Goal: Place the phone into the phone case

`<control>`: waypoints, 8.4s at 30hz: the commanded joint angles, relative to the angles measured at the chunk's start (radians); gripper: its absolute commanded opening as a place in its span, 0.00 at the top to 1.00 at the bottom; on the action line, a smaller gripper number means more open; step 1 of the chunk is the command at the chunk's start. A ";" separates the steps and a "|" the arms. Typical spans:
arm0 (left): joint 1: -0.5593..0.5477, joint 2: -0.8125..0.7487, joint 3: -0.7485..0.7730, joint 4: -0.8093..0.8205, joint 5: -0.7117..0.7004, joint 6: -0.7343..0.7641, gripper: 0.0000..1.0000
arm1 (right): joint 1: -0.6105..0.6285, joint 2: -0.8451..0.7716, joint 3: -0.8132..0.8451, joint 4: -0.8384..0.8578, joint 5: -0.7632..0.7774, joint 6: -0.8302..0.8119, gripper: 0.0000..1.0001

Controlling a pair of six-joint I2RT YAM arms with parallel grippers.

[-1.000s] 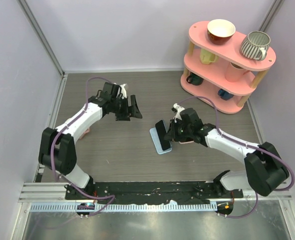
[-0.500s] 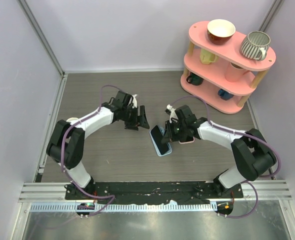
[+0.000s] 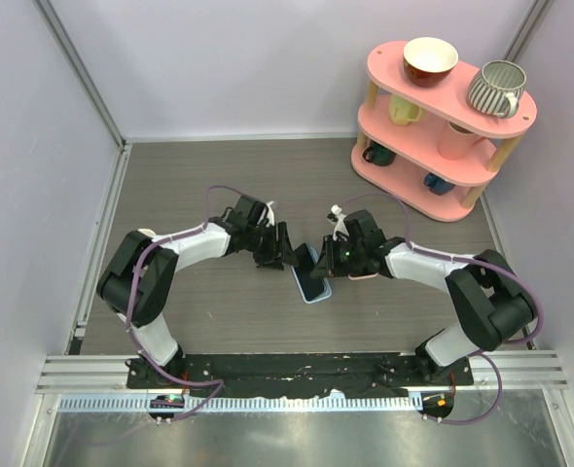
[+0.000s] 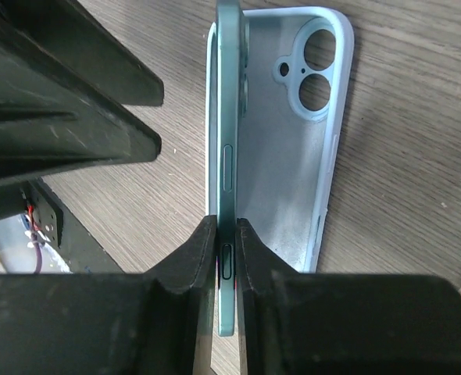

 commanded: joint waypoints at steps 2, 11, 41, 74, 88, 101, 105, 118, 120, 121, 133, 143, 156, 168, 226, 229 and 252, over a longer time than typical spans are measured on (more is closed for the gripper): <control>-0.006 -0.008 -0.047 0.118 0.025 -0.058 0.45 | 0.005 0.039 -0.067 0.034 0.097 0.016 0.77; -0.006 0.015 -0.028 0.111 0.007 -0.052 0.45 | 0.002 -0.049 -0.049 -0.077 0.172 -0.004 0.53; -0.059 0.061 -0.011 0.166 0.031 -0.057 0.47 | -0.038 -0.097 0.149 -0.317 0.363 -0.077 0.72; -0.081 0.086 0.000 0.080 -0.033 -0.025 0.55 | 0.035 -0.116 0.052 -0.256 0.334 0.044 0.66; -0.061 0.111 -0.012 0.127 0.044 -0.063 0.55 | 0.025 -0.015 -0.118 0.056 0.122 0.146 0.85; -0.070 0.112 -0.075 0.150 0.027 -0.086 0.57 | 0.025 0.072 -0.199 0.111 0.263 0.190 0.87; -0.081 0.089 -0.073 0.097 -0.028 -0.062 0.57 | 0.043 0.083 -0.169 0.035 0.355 0.173 0.86; -0.084 0.006 -0.119 0.046 -0.139 -0.066 0.55 | 0.176 0.273 -0.138 -0.045 0.539 0.196 0.88; -0.084 0.009 -0.118 0.049 -0.131 -0.060 0.53 | 0.181 0.278 -0.129 -0.041 0.527 0.203 0.86; -0.084 0.012 -0.107 0.043 -0.133 -0.057 0.53 | 0.181 0.266 -0.127 -0.033 0.524 0.206 0.85; -0.043 -0.086 -0.072 -0.043 -0.173 0.000 0.52 | 0.077 -0.055 0.009 -0.048 0.350 0.226 0.51; 0.003 -0.043 -0.123 0.111 -0.007 -0.049 0.53 | 0.054 0.075 0.060 0.010 0.326 0.150 0.36; 0.005 0.077 -0.158 0.219 0.113 -0.135 0.76 | 0.124 0.141 -0.038 0.307 0.197 0.265 0.34; 0.013 0.071 -0.216 0.285 0.127 -0.186 0.80 | 0.054 0.039 -0.218 0.645 -0.125 0.352 0.34; 0.017 -0.265 0.164 -0.333 0.739 0.546 0.98 | 0.048 -0.549 -0.107 0.208 -0.521 -0.102 0.99; -0.023 -0.267 0.184 -0.380 0.607 0.575 1.00 | 0.048 -0.529 -0.100 0.193 -0.507 -0.068 0.99; 0.115 -0.581 -0.129 0.367 0.472 -0.078 0.18 | 0.045 -0.604 -0.145 0.535 -0.167 0.349 0.99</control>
